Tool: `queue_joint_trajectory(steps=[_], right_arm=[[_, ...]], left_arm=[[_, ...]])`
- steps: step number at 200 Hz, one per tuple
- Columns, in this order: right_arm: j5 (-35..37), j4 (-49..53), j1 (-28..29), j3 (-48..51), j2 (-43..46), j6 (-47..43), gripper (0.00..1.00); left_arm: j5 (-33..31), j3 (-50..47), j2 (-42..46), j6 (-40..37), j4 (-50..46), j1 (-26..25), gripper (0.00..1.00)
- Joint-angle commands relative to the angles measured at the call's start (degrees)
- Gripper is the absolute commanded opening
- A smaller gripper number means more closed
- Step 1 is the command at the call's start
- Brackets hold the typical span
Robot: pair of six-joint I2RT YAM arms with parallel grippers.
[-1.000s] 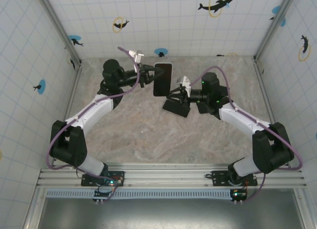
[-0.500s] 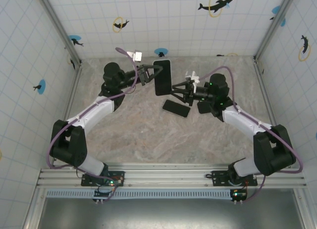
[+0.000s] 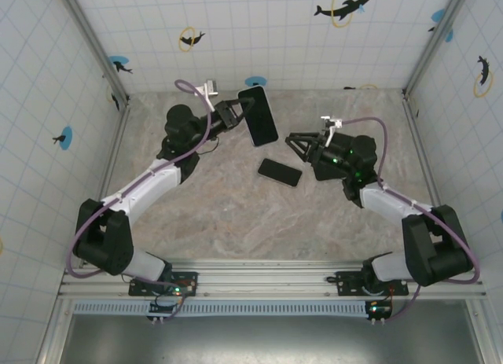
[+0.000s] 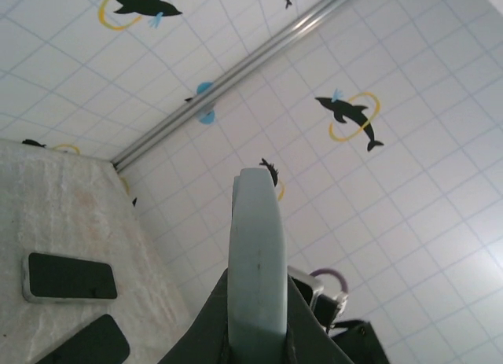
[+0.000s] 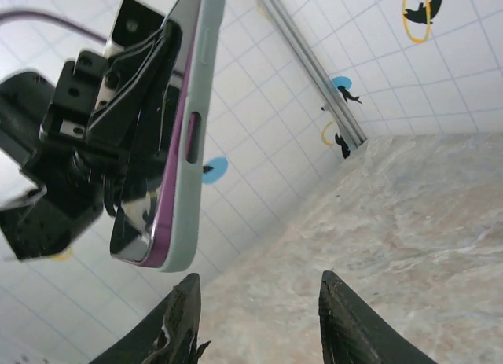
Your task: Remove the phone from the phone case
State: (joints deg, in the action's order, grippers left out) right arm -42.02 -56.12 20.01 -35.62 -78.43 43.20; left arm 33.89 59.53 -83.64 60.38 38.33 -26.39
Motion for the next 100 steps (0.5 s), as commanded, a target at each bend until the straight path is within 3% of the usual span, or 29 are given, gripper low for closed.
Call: queue_joint_trajectory(steps=[1,100], right_arm=[[3.63,-8.12,1.05,1.38,0.93,12.02,0.42],[4.37,-10.13,3.70,-0.47,-2.85,16.56,0.38]], left_arm=[[-3.57,-1.22,1.55,5.18,5.45,-0.89,0.00],[-4.20,-2.22,-0.71,9.82,11.12,-1.88,0.00]])
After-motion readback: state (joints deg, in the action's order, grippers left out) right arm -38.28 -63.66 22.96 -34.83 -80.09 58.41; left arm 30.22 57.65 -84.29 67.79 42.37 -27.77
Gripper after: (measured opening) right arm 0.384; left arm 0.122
